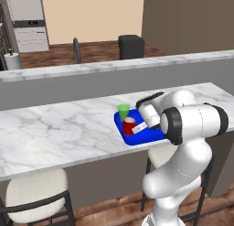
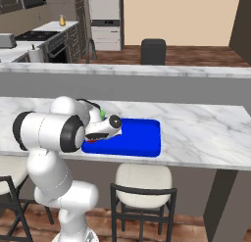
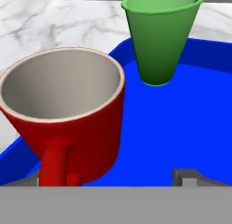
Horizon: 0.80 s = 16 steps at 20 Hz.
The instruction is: There is a tray on the dining counter. Grab the cup, mug, and pitcher and place them on the tray. The pitcher may be placed next to the tray if it cannot fit the tray.
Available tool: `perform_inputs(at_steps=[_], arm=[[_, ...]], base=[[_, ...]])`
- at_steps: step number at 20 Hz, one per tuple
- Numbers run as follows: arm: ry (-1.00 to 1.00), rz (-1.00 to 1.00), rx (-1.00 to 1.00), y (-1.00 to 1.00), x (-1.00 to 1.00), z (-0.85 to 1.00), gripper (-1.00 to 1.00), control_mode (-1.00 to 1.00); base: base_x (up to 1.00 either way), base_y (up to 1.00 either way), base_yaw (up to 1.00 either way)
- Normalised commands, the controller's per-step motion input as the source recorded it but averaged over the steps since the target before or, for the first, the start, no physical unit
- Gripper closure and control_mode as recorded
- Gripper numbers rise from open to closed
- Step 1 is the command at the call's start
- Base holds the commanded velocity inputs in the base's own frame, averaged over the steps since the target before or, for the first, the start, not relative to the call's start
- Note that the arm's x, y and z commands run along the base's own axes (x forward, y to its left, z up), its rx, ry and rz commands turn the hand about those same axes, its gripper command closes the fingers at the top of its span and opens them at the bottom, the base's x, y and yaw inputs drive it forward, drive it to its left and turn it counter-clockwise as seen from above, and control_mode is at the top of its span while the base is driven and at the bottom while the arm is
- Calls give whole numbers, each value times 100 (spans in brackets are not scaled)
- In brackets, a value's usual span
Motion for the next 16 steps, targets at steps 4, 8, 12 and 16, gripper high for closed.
perform_inputs(at_steps=[4, 8, 12, 16], arm=[[0, 0, 2, -4, 0, 1, -100, -100], [0, 0, 2, -7, 0, 1, -100, -100], [0, 5, 0, 0, 0, 6, -100, -100], [0, 1, -4, 0, 3, 0, -100, -100]], base=[[0, 0, 0], [0, 0, 0], [0, 0, 0], [0, 0, 0]])
